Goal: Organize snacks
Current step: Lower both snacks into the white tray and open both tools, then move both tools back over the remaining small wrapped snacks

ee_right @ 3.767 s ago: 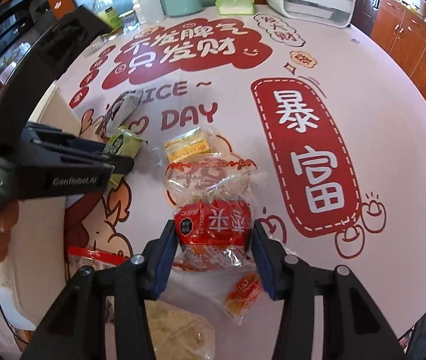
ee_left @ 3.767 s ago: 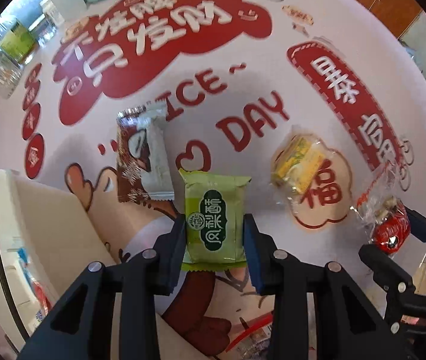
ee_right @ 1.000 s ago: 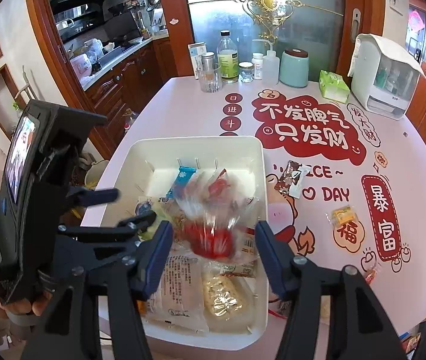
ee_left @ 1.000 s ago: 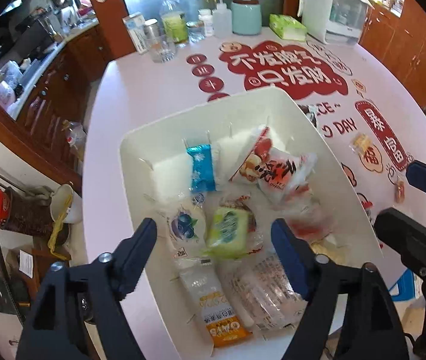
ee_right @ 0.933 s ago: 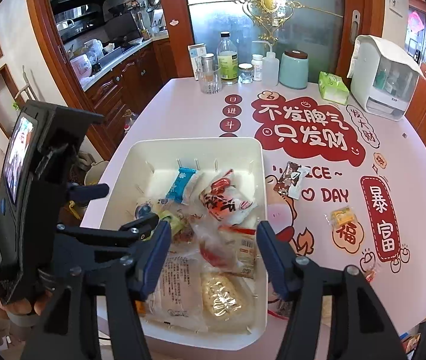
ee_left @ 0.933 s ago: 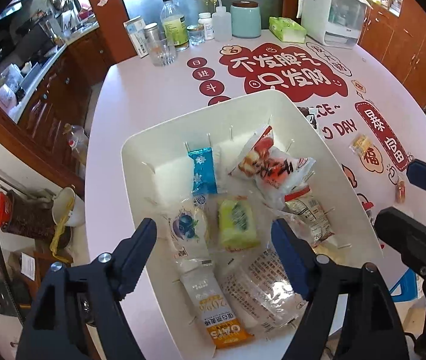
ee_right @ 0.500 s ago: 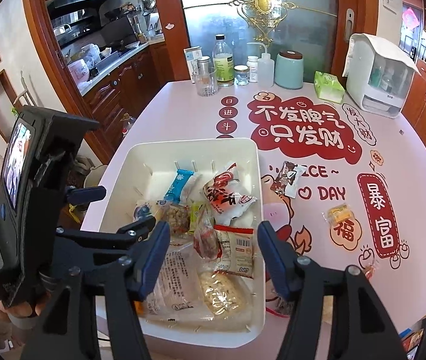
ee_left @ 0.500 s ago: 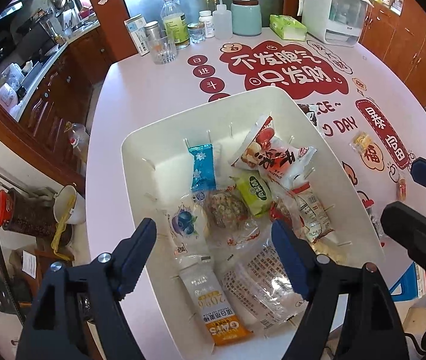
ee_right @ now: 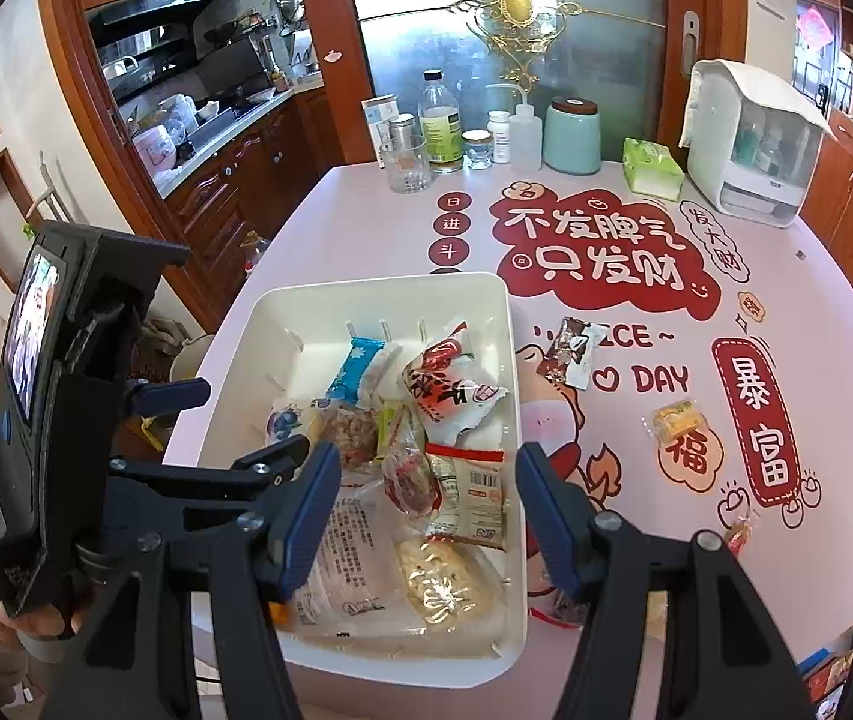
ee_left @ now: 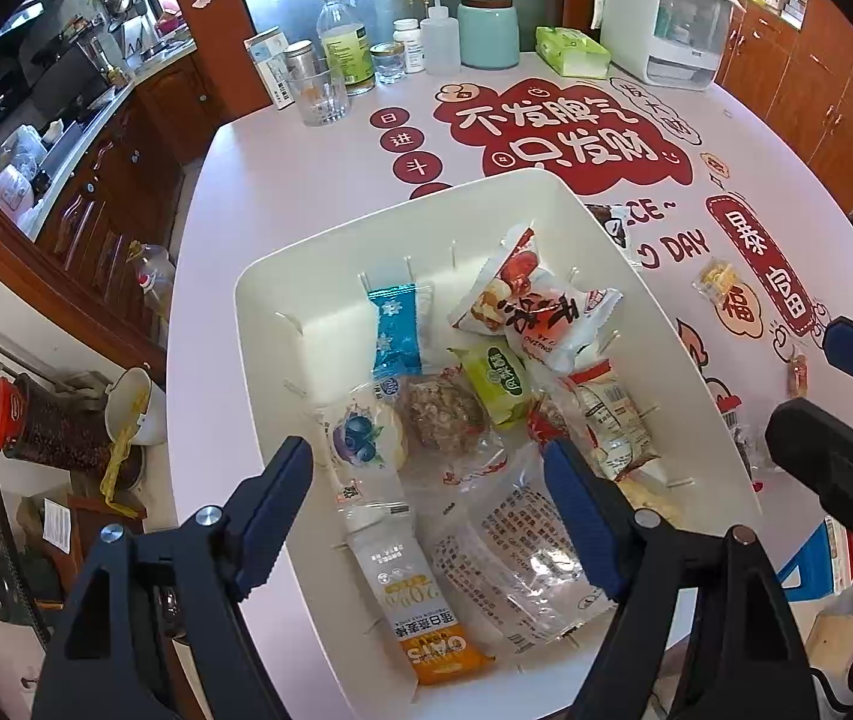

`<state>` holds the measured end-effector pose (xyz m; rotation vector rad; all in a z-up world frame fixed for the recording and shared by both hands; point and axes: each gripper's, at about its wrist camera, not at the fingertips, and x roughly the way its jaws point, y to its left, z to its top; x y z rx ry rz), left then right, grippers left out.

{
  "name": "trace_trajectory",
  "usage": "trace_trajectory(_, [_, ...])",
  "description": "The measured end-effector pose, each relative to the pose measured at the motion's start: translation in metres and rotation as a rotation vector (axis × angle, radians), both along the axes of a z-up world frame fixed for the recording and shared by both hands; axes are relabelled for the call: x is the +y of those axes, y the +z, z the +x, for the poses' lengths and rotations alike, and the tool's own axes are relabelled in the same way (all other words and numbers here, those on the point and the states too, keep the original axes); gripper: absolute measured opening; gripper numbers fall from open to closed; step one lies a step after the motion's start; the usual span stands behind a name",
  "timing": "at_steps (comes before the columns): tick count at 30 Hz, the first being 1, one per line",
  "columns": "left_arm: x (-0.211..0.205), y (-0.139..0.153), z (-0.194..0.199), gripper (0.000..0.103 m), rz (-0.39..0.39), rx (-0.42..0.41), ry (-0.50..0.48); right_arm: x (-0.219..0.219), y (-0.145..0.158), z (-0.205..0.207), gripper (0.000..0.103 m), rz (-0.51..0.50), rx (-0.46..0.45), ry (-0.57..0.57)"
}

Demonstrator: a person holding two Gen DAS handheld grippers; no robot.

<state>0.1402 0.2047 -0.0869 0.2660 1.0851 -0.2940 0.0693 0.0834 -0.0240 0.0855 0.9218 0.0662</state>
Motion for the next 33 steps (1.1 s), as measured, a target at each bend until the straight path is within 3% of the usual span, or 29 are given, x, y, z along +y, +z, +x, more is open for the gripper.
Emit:
trace_trajectory(15, [-0.042,0.000,-0.004,0.079,-0.009,0.012,-0.072,-0.039,-0.003,-0.009,0.061,0.057,0.009,-0.102])
trace_trajectory(25, [-0.087,-0.001,0.000,0.080,-0.024,0.020,-0.148,-0.107,-0.009,-0.018,0.061,0.081,0.025,-0.263])
trace_trajectory(33, [-0.138,0.003,0.026,0.080,-0.008,0.017,-0.245,-0.179,-0.032,-0.030,0.061,0.105,0.088,-0.438])
